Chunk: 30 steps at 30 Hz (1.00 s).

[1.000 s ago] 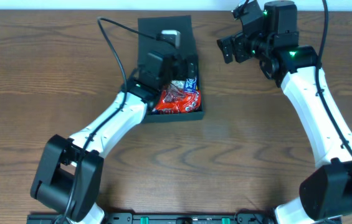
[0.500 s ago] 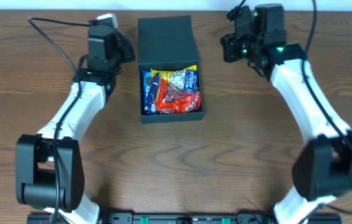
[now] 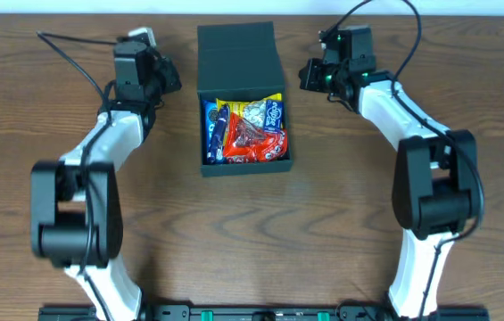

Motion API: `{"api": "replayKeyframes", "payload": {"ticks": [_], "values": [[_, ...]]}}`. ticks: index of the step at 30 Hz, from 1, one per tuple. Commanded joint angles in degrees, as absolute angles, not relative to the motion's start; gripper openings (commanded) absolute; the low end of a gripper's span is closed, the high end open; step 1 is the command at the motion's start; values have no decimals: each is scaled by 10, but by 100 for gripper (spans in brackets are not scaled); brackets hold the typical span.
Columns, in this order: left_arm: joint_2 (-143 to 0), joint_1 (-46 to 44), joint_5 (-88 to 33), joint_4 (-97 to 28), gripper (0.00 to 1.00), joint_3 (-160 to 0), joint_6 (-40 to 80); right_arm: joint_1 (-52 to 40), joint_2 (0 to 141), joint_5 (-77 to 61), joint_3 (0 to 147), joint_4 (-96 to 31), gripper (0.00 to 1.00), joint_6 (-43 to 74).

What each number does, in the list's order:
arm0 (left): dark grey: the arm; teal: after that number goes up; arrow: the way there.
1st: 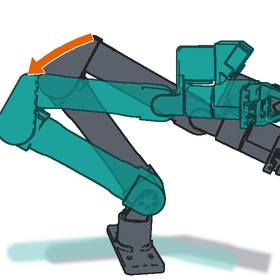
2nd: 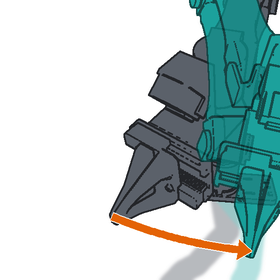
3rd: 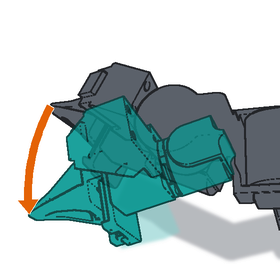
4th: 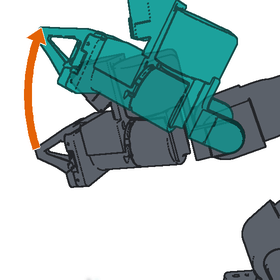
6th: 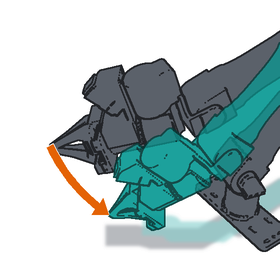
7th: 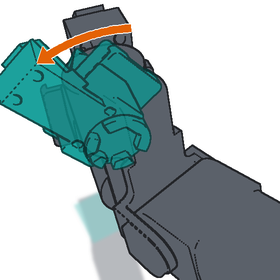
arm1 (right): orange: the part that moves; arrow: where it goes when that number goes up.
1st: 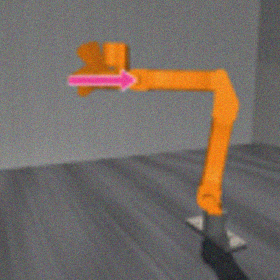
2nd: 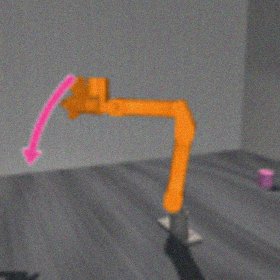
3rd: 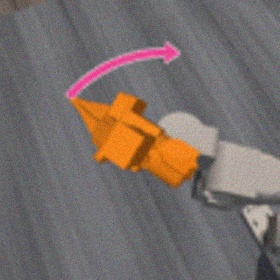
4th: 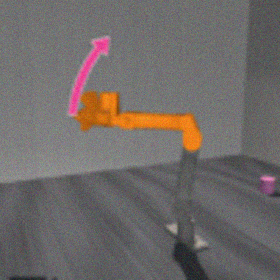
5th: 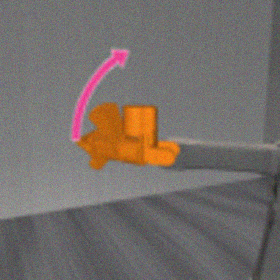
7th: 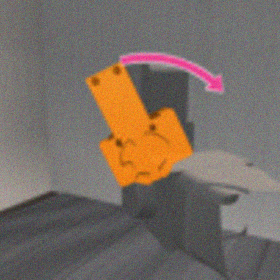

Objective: Pack container
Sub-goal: 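Move both grippers to the box lid's back edge, then fold the lid forward shut with both grippers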

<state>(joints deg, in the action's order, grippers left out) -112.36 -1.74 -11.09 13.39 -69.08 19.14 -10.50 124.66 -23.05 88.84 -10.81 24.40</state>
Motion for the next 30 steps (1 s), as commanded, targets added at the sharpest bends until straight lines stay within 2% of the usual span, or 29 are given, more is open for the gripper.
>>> {"api": "replayKeyframes", "payload": {"ticks": [1,3,13,18,30], "values": [[-1182,3,-188,137,6,-742,250,-100,1268,-260,889,-96,2,302],[-1229,6,-239,131,5,-788,266,-100,1277,-265,889,-90,1,302],[-1358,-5,-281,-43,6,-992,285,-93,1342,-342,908,-40,2,328],[-1378,-9,-288,-58,6,-1003,329,-96,1374,-350,948,-37,2,328],[-1381,-32,-333,-63,6,-1003,339,-102,1403,-403,990,-3,2,324]]}}
